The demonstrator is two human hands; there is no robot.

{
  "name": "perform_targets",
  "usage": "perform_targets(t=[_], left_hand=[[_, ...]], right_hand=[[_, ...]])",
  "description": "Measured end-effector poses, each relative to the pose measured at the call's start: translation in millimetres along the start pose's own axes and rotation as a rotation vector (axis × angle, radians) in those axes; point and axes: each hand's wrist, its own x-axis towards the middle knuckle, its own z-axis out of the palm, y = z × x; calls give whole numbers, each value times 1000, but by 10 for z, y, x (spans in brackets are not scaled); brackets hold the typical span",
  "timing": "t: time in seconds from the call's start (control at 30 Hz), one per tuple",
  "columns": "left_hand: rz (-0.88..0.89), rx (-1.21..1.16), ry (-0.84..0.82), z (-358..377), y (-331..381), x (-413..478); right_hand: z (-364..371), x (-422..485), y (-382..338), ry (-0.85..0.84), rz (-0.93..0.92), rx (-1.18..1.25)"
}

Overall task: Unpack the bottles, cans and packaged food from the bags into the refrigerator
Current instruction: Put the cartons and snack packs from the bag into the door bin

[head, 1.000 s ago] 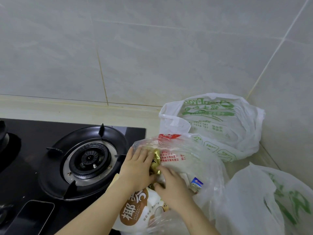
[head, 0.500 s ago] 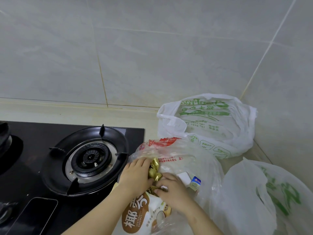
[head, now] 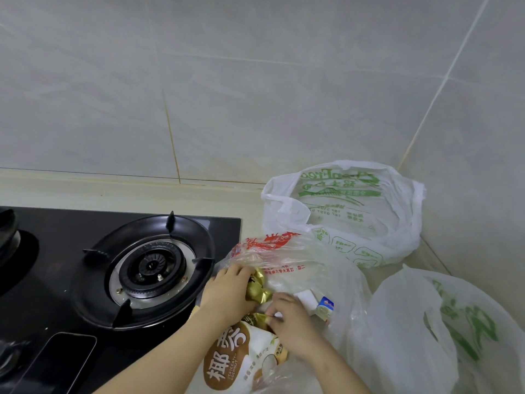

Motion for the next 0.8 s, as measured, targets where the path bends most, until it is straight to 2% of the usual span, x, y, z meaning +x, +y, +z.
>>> perform_targets(t=[0.2, 0.43, 0.67, 0.8], left_hand=[[24, -15, 20, -146, 17, 13], [75, 1, 310, -107, 11, 33], [22, -23, 277, -136, -8, 38], [-40, -28, 343, -162, 74, 8]], right_hand=[[-103, -19, -40, 66, 76, 159], [-288, -5, -29, 257, 58, 191], [-451, 13, 80, 533, 177, 310], [-464, -3, 157, 523, 246, 243]])
